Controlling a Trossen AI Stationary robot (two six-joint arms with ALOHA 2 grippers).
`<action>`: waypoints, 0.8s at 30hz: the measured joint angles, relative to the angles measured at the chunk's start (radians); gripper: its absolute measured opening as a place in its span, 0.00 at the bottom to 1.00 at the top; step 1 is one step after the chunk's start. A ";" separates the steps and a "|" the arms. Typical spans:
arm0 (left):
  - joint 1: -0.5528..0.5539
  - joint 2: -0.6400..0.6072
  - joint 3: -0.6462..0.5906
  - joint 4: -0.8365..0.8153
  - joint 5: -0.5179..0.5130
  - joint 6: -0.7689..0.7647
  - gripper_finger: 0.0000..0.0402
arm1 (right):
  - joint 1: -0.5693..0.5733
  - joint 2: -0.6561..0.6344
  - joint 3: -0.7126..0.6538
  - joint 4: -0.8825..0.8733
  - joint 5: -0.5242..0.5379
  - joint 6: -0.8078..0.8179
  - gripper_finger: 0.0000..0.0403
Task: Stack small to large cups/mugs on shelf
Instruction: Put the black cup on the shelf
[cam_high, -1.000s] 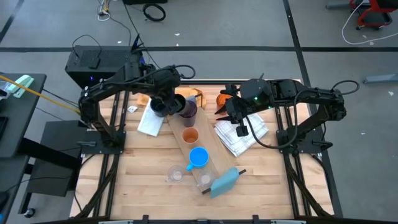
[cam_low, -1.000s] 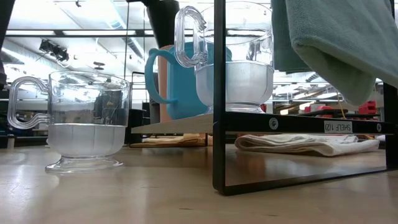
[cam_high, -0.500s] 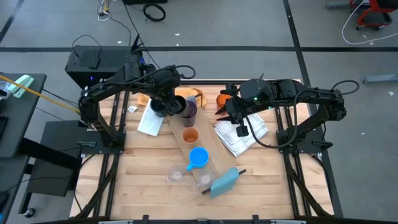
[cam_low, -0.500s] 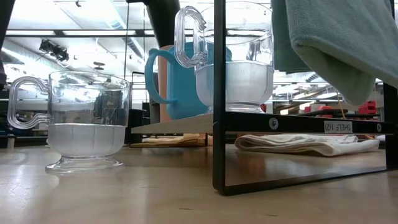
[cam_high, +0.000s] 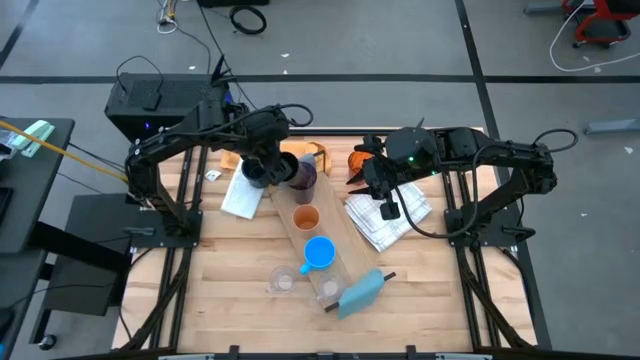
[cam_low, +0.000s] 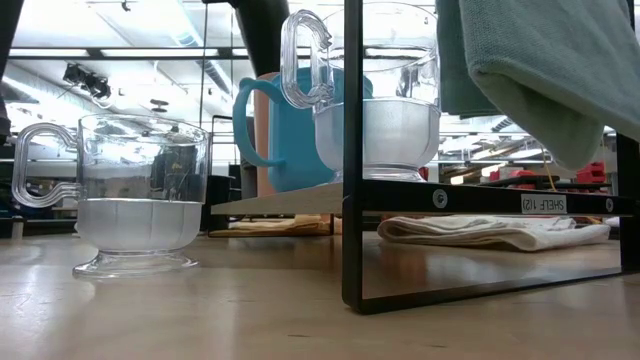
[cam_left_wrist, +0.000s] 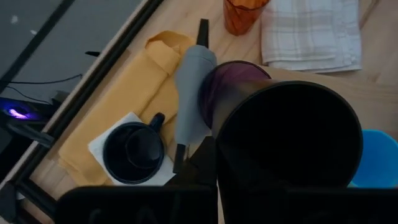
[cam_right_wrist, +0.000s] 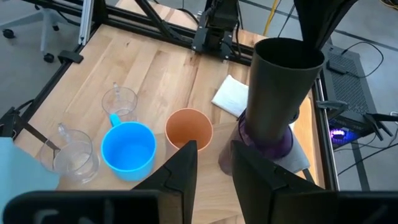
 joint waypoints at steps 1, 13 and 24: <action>0.000 -0.002 0.000 0.000 -0.008 0.000 0.01 | 0.000 0.000 0.000 0.000 0.000 0.000 0.25; 0.021 -0.068 0.002 0.060 -0.022 -0.001 0.01 | 0.000 0.000 0.000 -0.002 0.000 -0.003 0.25; 0.072 -0.049 0.002 0.271 0.061 0.034 0.01 | 0.000 0.000 0.000 -0.006 0.000 0.001 0.25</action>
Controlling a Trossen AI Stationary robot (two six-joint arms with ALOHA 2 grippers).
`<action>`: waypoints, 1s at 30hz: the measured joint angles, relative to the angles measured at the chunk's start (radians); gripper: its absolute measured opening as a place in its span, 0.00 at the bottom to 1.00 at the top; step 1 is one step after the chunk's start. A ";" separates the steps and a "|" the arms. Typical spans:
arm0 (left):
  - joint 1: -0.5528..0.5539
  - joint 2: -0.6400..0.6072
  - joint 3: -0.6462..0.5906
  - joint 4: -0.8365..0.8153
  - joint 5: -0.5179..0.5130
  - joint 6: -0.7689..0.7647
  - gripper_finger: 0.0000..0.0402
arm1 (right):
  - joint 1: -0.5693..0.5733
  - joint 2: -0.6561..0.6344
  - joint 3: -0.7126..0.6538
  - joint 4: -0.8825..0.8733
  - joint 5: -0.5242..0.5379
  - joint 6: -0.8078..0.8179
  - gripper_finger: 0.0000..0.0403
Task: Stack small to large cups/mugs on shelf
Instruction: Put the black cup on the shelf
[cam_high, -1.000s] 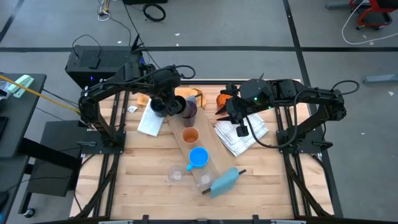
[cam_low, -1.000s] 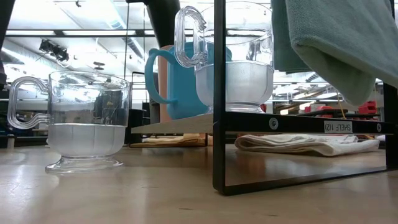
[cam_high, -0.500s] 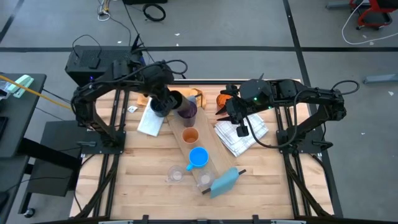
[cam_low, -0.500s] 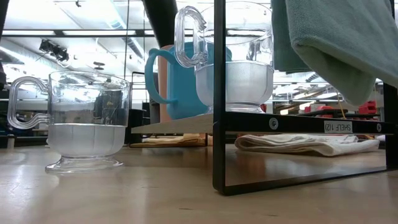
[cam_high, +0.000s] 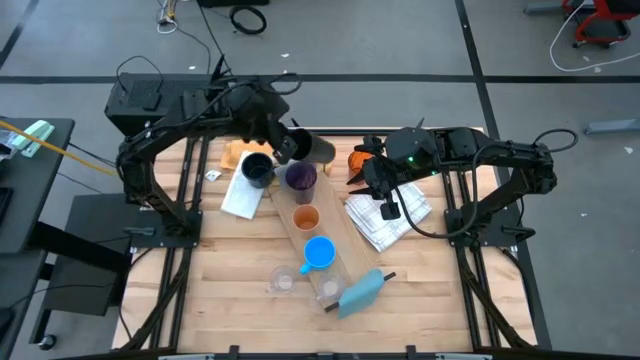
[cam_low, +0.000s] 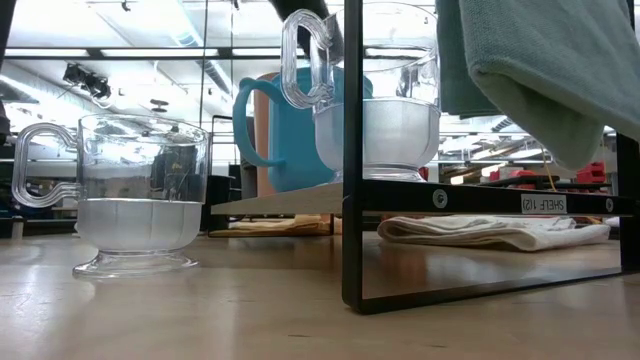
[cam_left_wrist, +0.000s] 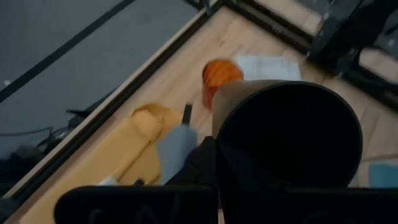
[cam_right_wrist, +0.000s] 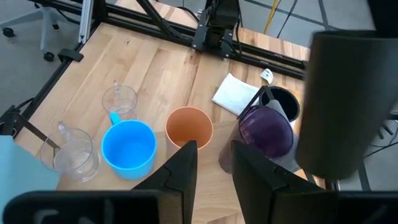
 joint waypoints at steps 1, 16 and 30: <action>0.008 0.003 0.000 0.012 0.009 0.004 0.01 | 0.000 0.000 0.000 0.000 0.000 0.000 0.25; 0.023 0.121 0.000 0.121 0.101 0.050 0.01 | 0.000 0.000 0.000 0.000 0.000 0.008 0.25; 0.028 0.222 -0.001 0.109 0.117 0.110 0.01 | 0.000 0.000 0.000 0.000 0.000 0.010 0.25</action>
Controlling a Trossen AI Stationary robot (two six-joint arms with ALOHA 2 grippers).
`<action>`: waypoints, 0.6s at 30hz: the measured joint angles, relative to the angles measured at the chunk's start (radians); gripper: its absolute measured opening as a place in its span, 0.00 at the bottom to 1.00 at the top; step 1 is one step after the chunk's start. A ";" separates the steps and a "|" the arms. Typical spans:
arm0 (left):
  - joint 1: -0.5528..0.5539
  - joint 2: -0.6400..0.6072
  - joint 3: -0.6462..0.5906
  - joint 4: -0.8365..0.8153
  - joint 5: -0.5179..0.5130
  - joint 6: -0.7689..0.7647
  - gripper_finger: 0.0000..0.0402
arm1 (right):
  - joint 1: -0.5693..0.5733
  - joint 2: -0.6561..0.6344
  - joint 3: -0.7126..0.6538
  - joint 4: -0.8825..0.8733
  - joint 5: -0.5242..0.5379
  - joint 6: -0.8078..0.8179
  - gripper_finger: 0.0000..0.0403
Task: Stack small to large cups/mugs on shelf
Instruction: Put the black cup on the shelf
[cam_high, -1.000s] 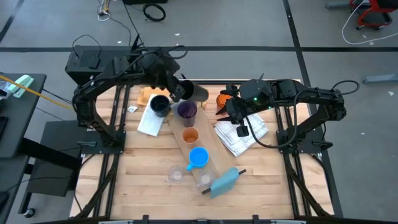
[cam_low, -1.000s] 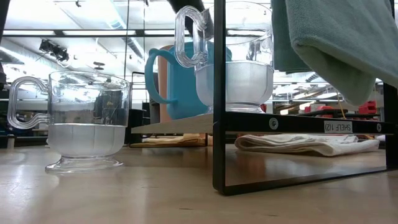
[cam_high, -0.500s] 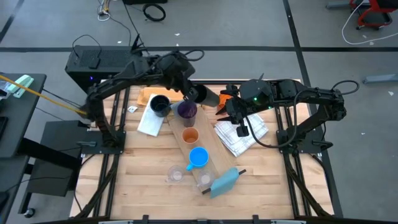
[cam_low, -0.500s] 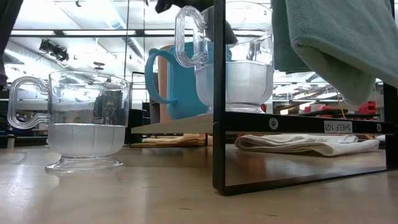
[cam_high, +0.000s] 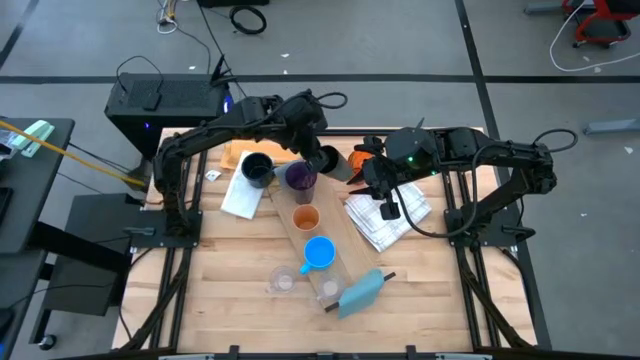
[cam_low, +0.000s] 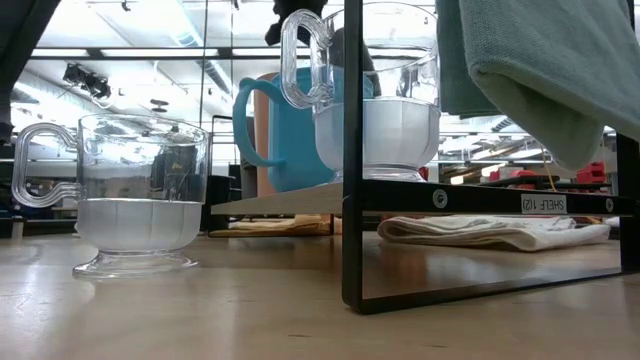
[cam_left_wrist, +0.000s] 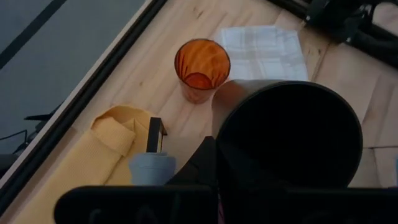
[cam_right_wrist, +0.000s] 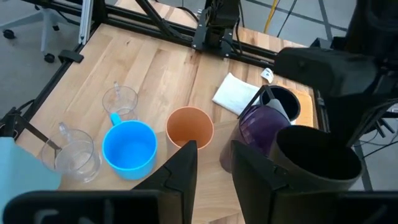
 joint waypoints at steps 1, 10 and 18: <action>0.002 0.002 0.000 -0.007 0.000 0.009 0.01 | 0.000 0.000 0.000 0.000 0.000 0.003 0.25; 0.042 0.024 0.000 -0.010 0.033 0.051 0.01 | 0.000 0.000 0.000 0.000 0.000 0.016 0.25; 0.052 0.041 0.002 0.007 0.045 0.091 0.01 | 0.000 0.000 0.000 0.000 0.000 0.035 0.25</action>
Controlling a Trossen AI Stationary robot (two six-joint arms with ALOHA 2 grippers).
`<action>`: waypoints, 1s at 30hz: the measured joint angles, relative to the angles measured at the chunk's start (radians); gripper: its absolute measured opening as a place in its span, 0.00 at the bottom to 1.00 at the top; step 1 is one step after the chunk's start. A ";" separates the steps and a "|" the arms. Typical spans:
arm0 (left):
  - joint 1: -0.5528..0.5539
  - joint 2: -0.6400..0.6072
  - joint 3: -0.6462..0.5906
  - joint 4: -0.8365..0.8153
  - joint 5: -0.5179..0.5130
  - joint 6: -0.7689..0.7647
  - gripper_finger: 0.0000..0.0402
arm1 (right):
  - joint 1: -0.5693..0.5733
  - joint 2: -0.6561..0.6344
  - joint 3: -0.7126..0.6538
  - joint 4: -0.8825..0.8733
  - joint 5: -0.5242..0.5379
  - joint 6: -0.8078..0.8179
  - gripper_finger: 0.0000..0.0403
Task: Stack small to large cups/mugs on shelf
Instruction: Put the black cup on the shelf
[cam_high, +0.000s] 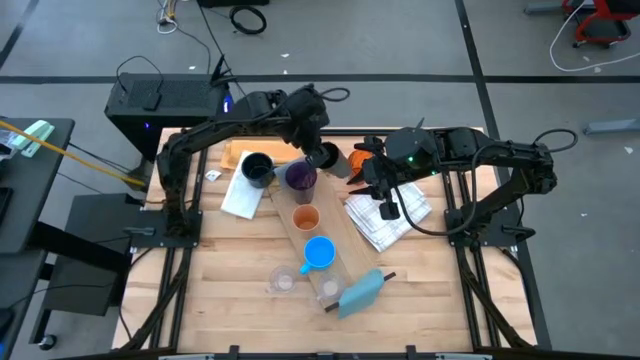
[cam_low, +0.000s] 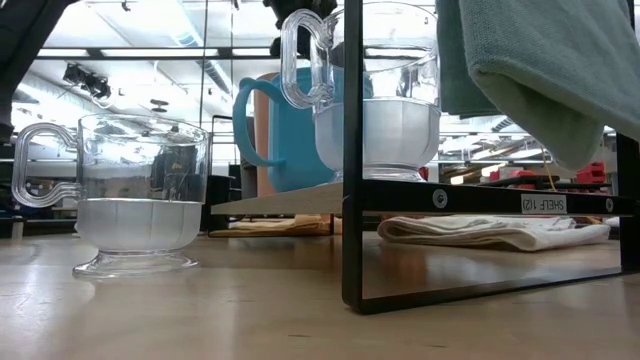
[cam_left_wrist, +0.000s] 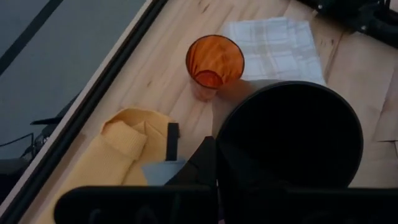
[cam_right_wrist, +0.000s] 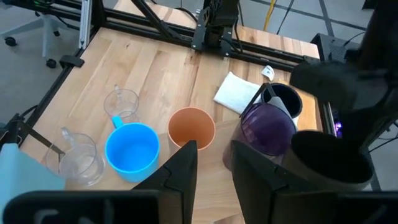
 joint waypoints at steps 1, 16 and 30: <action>0.000 0.005 0.000 -0.008 0.000 0.002 0.01 | 0.000 0.000 0.000 0.000 0.000 0.003 0.25; -0.014 0.078 -0.002 -0.096 -0.010 0.070 0.01 | 0.000 0.000 0.000 0.000 0.000 0.011 0.25; -0.007 0.083 -0.002 -0.099 -0.012 0.080 0.01 | 0.000 0.000 0.000 -0.001 0.000 0.008 0.25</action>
